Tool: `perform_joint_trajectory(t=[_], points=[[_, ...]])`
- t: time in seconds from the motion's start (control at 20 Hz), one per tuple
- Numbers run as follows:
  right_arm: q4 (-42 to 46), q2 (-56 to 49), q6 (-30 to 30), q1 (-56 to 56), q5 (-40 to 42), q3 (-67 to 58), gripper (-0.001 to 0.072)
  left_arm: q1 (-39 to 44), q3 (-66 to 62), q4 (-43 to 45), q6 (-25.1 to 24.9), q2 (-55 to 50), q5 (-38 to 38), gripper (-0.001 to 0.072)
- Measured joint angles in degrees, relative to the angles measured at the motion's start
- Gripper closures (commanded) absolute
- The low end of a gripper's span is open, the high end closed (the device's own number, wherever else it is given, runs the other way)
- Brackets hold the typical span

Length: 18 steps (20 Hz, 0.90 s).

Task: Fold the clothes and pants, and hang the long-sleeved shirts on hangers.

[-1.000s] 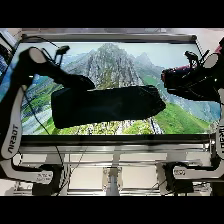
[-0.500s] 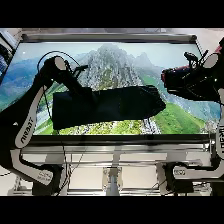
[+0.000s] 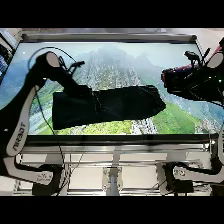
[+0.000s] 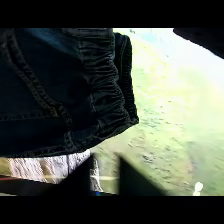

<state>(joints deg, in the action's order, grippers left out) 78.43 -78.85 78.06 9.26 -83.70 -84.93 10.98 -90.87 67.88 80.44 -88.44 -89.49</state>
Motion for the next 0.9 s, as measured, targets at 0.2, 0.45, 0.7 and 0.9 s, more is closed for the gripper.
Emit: perform_joint_trajectory(t=[0.2,0.45,0.7,0.9], points=[[0.2,6.5,-1.9,0.0,-0.5,5.5,0.0674,-8.0,8.2,6.9,0.5,7.3,3.6,0.0156],[-0.2,15.9,-2.5,0.0,0.4,15.1,0.0674,-23.5,24.7,4.0,-0.2,13.7,11.8,0.0087],[-2.5,21.4,-2.7,0.0,1.5,18.6,0.0674,-34.8,32.2,-1.4,-3.7,12.7,15.8,0.0033],[-5.7,22.6,-2.8,0.0,2.0,19.2,0.0673,-37.7,33.6,-7.6,-6.0,8.9,19.8,0.0034]])
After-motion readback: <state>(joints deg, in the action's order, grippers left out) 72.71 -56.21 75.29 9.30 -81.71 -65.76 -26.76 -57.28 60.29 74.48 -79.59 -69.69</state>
